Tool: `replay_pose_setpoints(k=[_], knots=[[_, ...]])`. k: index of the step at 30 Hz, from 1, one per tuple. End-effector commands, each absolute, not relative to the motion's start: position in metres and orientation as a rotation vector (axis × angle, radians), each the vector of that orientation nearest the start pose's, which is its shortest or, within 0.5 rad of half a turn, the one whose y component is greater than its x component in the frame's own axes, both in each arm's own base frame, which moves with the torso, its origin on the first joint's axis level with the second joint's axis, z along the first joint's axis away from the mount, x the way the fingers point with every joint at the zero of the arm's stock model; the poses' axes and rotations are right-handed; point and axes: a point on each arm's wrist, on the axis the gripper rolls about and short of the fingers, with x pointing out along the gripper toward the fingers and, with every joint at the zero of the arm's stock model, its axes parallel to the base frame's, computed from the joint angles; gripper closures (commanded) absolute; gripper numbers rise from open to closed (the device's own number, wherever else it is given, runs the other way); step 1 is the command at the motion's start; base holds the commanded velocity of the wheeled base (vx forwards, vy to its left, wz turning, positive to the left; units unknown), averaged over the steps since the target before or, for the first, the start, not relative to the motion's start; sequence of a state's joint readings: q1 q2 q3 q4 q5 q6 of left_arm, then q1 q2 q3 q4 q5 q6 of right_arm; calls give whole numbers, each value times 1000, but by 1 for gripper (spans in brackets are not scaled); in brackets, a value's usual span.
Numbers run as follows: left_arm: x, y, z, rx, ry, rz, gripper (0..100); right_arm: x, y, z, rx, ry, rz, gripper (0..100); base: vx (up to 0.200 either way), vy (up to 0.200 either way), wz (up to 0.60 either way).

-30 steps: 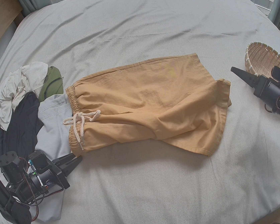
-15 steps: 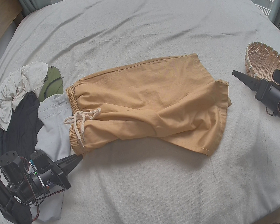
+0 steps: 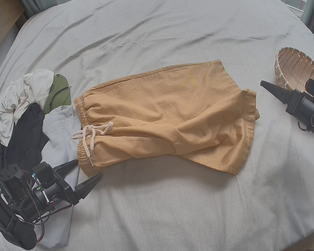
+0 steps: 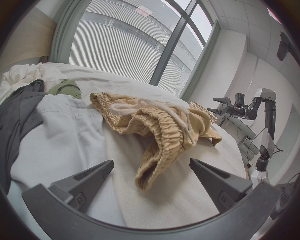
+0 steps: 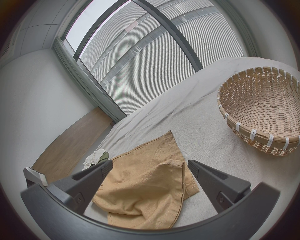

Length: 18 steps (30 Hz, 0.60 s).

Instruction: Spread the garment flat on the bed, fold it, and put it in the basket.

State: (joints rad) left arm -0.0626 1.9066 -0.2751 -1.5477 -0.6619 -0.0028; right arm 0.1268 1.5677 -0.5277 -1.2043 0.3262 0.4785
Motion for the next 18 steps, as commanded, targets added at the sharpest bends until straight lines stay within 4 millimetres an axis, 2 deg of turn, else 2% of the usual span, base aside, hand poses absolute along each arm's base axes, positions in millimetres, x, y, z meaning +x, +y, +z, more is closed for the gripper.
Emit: replay_pose_setpoints(k=[1,2,3,9,15,18], knots=[[265,-37,91,-28,95,-748,0,250,38,204,453,-52,480,0,0,0,0],[264,-38,90,-28,99,-754,0,249,38,204,453,-54,480,0,0,0,0],[264,-40,88,-29,109,-757,100,249,38,204,453,-53,479,0,0,0,0],[268,-42,78,-14,130,-763,100,248,38,202,453,-48,477,0,0,0,0],[265,-45,87,-39,110,-778,100,242,37,202,453,-47,480,0,0,0,0],[243,-51,122,-210,76,-813,100,238,37,194,457,-17,472,0,0,0,0]])
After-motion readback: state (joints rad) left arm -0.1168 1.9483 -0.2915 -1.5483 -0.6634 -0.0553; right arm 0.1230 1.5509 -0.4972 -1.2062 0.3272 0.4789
